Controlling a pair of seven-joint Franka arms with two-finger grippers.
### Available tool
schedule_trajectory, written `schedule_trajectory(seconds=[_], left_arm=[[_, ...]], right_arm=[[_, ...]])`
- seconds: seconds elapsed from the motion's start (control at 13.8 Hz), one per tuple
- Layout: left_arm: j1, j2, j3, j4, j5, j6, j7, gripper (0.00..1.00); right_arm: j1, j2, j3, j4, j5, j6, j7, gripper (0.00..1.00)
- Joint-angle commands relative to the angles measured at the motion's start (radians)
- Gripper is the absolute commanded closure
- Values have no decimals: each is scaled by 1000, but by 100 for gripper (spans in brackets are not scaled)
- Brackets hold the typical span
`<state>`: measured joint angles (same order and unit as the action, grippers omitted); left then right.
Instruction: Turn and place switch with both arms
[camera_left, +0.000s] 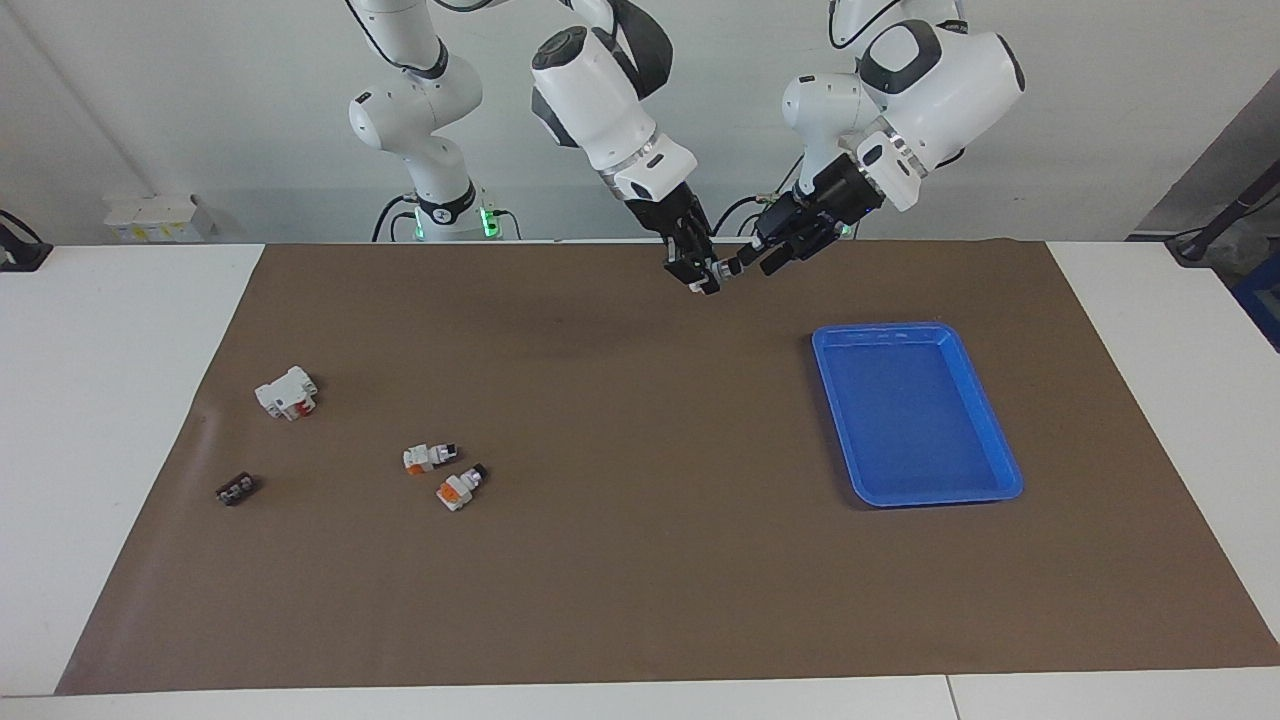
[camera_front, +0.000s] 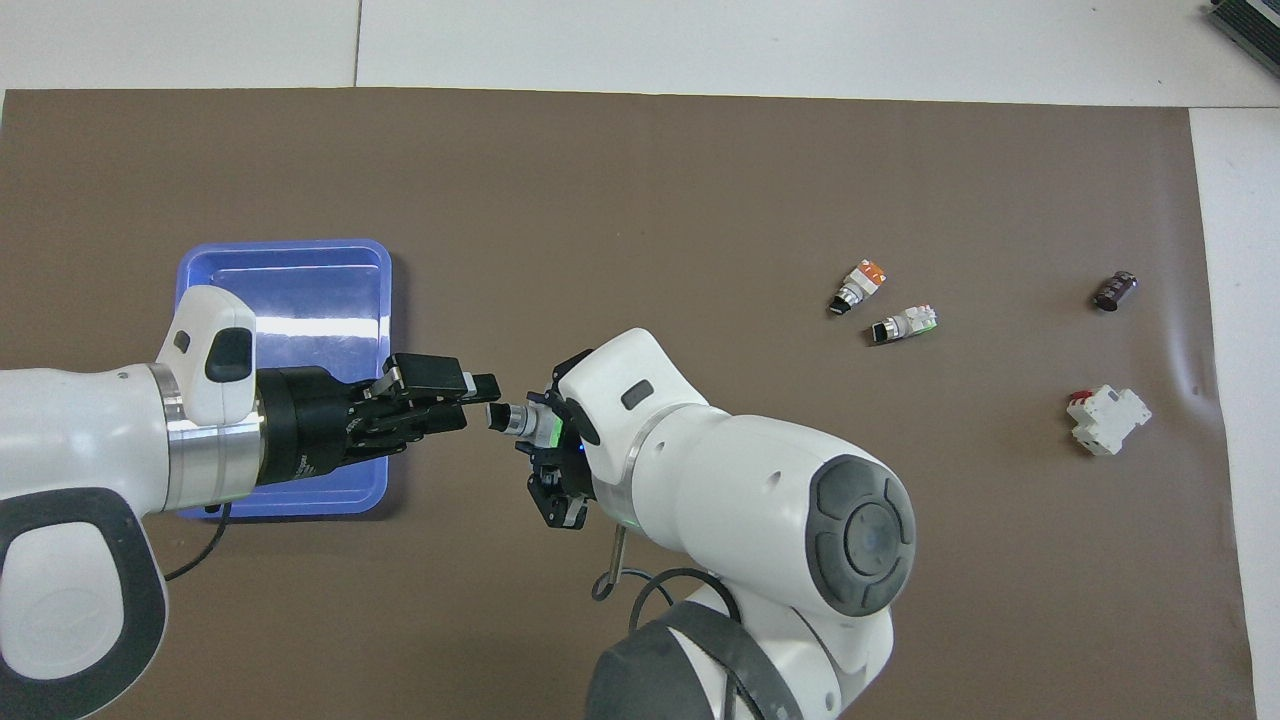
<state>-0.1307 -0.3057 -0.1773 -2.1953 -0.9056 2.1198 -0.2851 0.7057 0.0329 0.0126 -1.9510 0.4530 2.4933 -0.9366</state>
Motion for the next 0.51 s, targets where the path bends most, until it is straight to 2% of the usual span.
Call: schedule_trajectory(seconds=[0.0, 0.07, 0.44], left_arm=[[-14, -23, 10, -26, -22, 16, -12, 50], [-14, -23, 10, -24, -24, 17, -14, 54], [-15, -18, 10, -29, -27, 25, -16, 54]], right_arm=[[-5, 18, 6, 20, 10, 10, 13, 100], [-5, 18, 6, 20, 10, 10, 13, 100], [-5, 16, 6, 21, 10, 10, 13, 100]])
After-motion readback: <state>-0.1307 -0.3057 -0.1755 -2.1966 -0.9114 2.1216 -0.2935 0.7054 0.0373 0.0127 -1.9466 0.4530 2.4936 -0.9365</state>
